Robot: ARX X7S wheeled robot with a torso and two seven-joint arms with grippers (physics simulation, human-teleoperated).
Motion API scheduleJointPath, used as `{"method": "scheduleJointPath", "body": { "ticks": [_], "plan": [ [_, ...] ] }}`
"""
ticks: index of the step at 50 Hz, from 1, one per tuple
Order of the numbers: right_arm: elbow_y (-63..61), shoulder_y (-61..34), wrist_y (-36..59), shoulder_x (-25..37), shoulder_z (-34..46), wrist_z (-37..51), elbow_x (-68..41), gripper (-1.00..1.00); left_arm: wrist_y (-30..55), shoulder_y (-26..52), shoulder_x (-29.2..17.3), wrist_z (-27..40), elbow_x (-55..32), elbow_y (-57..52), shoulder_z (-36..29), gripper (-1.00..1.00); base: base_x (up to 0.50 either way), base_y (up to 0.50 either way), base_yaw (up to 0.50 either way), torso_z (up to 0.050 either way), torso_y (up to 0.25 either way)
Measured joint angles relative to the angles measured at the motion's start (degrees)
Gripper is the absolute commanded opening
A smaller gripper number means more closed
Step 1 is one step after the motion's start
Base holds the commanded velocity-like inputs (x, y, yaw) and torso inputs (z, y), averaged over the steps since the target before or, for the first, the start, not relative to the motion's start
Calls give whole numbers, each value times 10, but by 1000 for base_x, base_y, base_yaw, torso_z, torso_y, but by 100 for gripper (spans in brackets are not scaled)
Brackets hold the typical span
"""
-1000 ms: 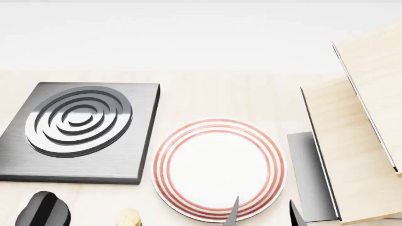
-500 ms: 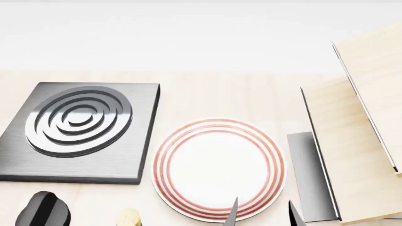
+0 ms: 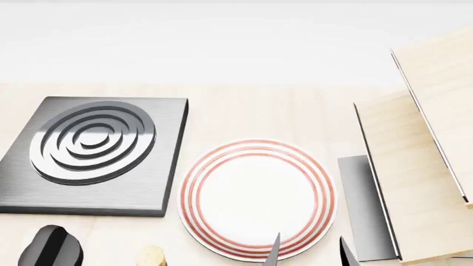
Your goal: Pick up the akita bowl and put it on the plate.
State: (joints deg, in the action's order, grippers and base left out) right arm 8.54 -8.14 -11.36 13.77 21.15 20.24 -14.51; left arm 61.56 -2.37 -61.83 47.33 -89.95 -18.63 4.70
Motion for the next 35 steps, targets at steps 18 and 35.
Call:
{"method": "scheduleJointPath", "body": {
  "ticks": [18,35],
  "plan": [
    [4,-1,-3,2,2,2,-4,100,9,69,9,-23,38,39,-61,-100,3,0,-2,-1,0],
    [12,-4,-6,3,5,3,-7,100,-13,77,8,-15,49,27,-75,-100,7,-1,-8,-4,0]
  ]
}}
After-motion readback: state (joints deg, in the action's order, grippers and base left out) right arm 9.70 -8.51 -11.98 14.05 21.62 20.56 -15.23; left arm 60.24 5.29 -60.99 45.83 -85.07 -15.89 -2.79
